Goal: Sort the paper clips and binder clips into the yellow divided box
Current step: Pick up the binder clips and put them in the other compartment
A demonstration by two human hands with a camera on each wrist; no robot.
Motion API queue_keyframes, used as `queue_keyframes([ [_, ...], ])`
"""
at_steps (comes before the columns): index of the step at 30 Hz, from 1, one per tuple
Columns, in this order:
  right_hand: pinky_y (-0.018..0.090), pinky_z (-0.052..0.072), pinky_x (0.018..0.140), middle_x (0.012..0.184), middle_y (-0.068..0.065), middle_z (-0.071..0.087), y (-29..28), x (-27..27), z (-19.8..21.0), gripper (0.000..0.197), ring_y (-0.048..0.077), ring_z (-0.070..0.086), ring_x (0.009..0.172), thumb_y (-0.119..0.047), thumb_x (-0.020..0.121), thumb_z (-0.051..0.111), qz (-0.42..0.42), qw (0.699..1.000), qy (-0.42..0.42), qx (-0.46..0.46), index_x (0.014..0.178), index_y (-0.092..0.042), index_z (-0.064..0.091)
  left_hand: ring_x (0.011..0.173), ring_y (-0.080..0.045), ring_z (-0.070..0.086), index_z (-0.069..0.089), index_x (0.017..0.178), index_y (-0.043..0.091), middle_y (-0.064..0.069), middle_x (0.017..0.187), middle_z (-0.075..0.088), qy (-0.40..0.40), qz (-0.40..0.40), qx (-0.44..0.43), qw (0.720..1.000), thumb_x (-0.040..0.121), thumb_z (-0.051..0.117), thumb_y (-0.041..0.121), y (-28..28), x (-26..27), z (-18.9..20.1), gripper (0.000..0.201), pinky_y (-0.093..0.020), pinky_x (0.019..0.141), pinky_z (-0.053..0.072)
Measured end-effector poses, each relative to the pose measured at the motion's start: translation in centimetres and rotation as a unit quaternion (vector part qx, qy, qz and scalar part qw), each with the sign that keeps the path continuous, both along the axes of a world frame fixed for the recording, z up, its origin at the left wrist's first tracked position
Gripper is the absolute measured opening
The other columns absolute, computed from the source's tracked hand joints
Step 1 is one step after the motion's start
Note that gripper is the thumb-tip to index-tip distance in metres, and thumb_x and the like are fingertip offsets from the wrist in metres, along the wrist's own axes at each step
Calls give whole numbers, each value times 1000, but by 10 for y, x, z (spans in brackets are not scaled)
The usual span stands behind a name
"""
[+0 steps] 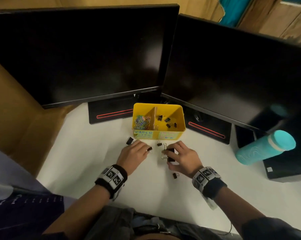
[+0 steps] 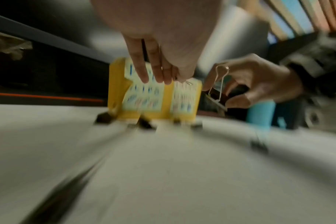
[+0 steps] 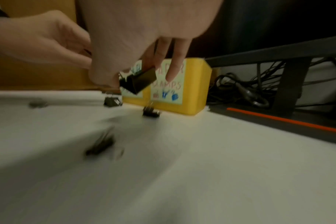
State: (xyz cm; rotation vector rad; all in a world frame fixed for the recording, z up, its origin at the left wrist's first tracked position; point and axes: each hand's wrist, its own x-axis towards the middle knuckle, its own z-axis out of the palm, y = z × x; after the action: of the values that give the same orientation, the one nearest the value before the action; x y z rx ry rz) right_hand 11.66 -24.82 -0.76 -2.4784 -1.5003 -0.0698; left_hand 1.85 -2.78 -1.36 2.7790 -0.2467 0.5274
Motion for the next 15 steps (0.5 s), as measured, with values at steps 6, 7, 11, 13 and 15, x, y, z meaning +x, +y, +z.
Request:
queue_keyframes([
  [6, 34, 52, 68, 116, 9, 56, 32, 42, 52, 56, 24, 45, 103, -34, 83, 64, -137, 982, -41, 123, 133, -20, 46, 89, -20, 60, 65, 107, 10, -6, 97, 68, -10, 80, -67, 994, 85, 60, 28, -13, 68, 58, 28, -31, 58, 54],
  [7, 33, 49, 75, 121, 11, 53, 36, 47, 56, 62, 25, 44, 107, -35, 83, 64, -153, 981, -37, 111, 137, -18, 40, 90, -20, 58, 62, 111, 10, -7, 100, 66, 4, 88, -66, 994, 85, 61, 29, -12, 73, 62, 32, -30, 58, 53],
  [11, 31, 53, 61, 105, 4, 55, 20, 36, 53, 38, 15, 52, 85, -41, 85, 57, -126, 987, 34, 94, 117, -20, 56, 73, -14, 59, 66, 89, 11, -3, 82, 66, -49, 86, -103, 990, 90, 50, 27, 15, 44, 53, 23, -31, 58, 55],
  [13, 35, 54, 58, 89, -7, 61, 1, 21, 37, 29, 8, 55, 69, -52, 83, 54, -92, 986, 142, 1, 97, -28, 64, 65, -11, 57, 67, 76, 16, 2, 72, 66, 14, 99, -73, 992, 86, 49, 39, 41, 12, 37, 30, -32, 59, 55],
  [15, 32, 52, 61, 81, -13, 62, -13, 5, 17, 32, 4, 53, 64, -60, 72, 65, -79, 963, 229, -121, 88, -32, 65, 63, -10, 55, 64, 77, 24, 8, 70, 62, 216, 118, -57, 968, 71, 59, 60, 65, -21, 25, 37, -31, 62, 53],
])
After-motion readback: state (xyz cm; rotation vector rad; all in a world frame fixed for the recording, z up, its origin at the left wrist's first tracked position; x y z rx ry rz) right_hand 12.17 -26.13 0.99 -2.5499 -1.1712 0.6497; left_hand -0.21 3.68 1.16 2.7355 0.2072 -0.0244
